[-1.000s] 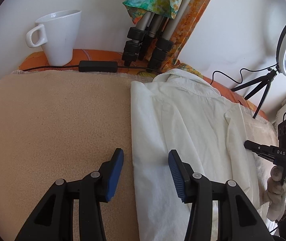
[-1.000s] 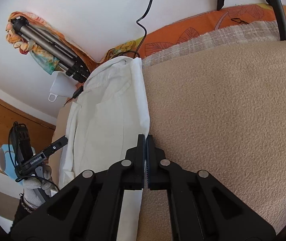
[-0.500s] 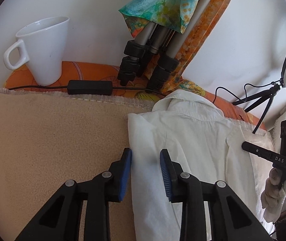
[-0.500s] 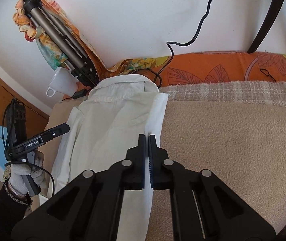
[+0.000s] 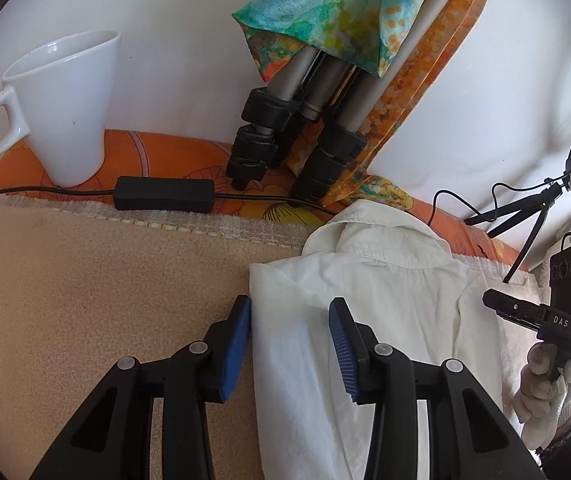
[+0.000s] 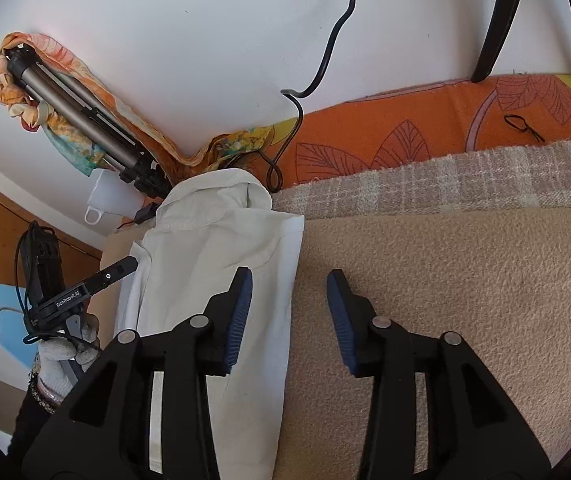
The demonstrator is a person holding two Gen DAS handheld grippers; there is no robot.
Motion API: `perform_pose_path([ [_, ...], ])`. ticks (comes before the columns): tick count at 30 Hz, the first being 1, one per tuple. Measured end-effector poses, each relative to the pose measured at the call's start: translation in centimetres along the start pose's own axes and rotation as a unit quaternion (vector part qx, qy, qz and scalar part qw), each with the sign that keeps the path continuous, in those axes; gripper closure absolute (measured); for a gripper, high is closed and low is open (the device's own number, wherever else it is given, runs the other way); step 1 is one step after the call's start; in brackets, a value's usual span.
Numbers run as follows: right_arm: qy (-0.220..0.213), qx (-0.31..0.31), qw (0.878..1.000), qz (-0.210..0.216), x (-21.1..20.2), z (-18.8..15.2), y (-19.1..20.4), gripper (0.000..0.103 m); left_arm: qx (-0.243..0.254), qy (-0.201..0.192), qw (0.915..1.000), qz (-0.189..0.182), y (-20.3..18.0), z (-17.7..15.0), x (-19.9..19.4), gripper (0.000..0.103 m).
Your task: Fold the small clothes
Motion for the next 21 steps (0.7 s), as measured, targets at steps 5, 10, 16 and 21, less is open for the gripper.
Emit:
perform_pose_path([
  [5,0.003,-0.021,1.0,-0.013,1.1,0.7,0.7,0.099,-0.004,-0.005,1.0,-0.001,0.2,0.2,0.4,0.1],
  [10,-0.004,-0.016,1.0,-0.005,0.9,0.8,0.9,0.1,-0.002,-0.026,0.9996,-0.009,-0.5,0.6,-1.0,0.103],
  [16,-0.029,-0.032,0.999,0.022,-2.6,0.7,2.7,0.1,0.014,-0.055,0.9982,-0.021,-2.3,1.3,-5.1,0.103],
  [21,-0.047,-0.046,0.997,0.041,-6.0,-0.1,4.8,0.1,0.02,-0.073,0.9967,-0.028,-3.7,1.2,-9.0,0.103],
])
Point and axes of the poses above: each gripper's, at about its wrist camera, not at the fingertips, and x roughly the way its jaws point, y to its left, z to its top, the point moved 4 cm from there along x, roughly the way its jaws point, and after that the axes turned 12 degrees about x, right-handed, at the moved point
